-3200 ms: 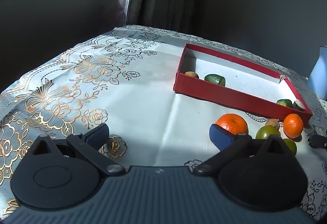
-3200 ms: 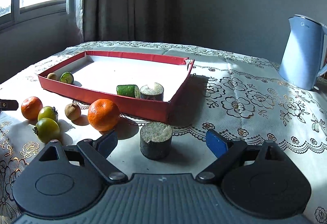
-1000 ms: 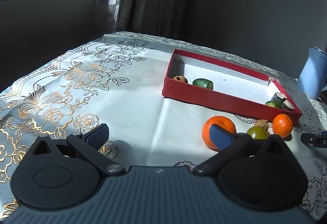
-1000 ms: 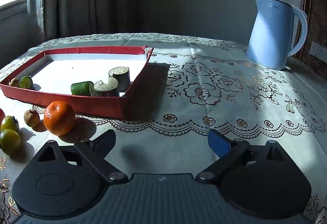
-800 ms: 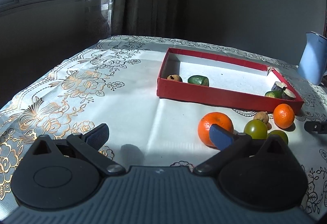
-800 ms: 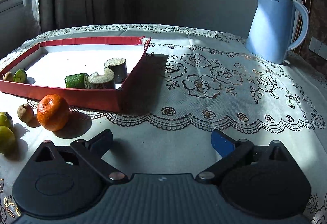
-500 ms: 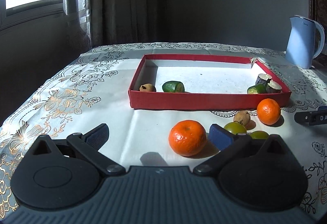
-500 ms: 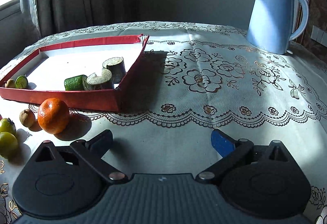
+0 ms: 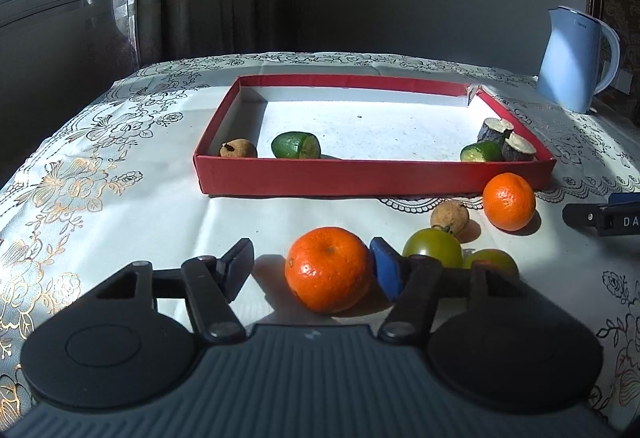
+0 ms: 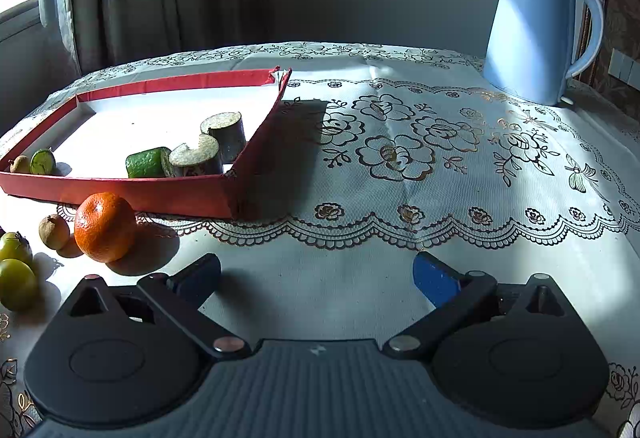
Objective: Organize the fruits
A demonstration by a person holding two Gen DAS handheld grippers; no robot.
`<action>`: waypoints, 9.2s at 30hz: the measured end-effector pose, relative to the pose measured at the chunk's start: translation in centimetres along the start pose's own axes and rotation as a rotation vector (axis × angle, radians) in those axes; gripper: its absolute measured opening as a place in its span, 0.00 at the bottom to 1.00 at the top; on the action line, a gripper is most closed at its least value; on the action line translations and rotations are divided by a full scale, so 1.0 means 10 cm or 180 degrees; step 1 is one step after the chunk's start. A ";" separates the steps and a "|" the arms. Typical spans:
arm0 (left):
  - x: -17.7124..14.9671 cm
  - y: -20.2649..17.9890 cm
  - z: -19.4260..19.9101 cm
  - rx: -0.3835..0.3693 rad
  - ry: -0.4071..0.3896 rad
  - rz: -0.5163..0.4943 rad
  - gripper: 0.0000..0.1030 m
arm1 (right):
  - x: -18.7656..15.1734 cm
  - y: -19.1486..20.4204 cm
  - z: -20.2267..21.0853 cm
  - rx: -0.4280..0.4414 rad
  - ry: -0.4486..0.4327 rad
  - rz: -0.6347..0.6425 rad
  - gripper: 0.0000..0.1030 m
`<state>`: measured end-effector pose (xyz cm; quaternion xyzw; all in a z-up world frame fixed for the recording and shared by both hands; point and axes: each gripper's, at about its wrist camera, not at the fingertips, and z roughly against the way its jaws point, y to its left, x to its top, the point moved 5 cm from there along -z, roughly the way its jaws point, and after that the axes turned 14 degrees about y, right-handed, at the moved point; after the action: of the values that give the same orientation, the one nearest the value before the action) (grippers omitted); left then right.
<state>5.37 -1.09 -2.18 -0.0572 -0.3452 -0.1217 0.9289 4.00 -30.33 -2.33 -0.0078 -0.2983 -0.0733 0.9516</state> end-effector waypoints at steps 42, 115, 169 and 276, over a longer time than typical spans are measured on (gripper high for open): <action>0.02 0.35 0.26 0.0252 -0.0310 0.0367 1.00 | 0.01 -0.10 0.05 0.0248 -0.0159 -0.0208 1.00; -0.14 0.40 0.02 0.0368 0.0122 0.0483 1.00 | 0.06 0.87 0.29 0.0767 -0.0497 0.0830 0.40; -0.14 0.40 0.01 0.0462 0.0158 0.0486 1.00 | 0.01 0.18 0.37 0.0567 -0.0868 0.0158 0.81; -0.08 -1.04 0.12 -0.0429 -0.0322 -0.0798 0.70 | 0.02 -0.11 0.20 0.1164 -0.0604 -0.0461 0.88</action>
<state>1.28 -10.76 -1.54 -0.0819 -0.3870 -0.2566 0.8819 2.92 -31.35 -0.62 0.1795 -0.3947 -0.0851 0.8971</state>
